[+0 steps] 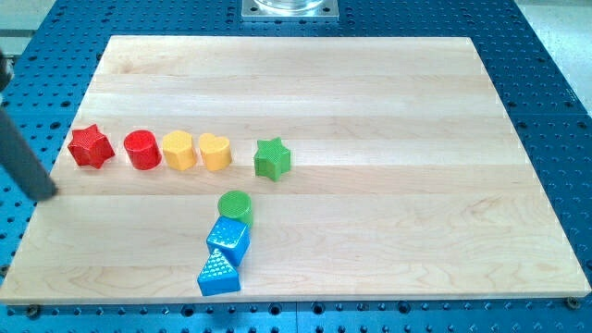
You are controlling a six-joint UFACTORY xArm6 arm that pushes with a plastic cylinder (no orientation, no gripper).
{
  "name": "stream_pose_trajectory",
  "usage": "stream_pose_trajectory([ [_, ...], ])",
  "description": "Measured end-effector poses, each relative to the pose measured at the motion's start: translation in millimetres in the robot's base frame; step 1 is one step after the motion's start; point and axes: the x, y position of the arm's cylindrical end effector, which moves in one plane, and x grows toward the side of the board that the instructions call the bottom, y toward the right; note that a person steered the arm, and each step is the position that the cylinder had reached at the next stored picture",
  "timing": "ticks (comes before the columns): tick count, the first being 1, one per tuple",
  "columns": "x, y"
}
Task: Move the triangle to the right
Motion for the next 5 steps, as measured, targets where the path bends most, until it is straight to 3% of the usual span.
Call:
stream_pose_trajectory([
  [1,77.4,15.2],
  [2,103.3,38.2],
  [3,102.1,69.5],
  [5,99.1,213.3],
])
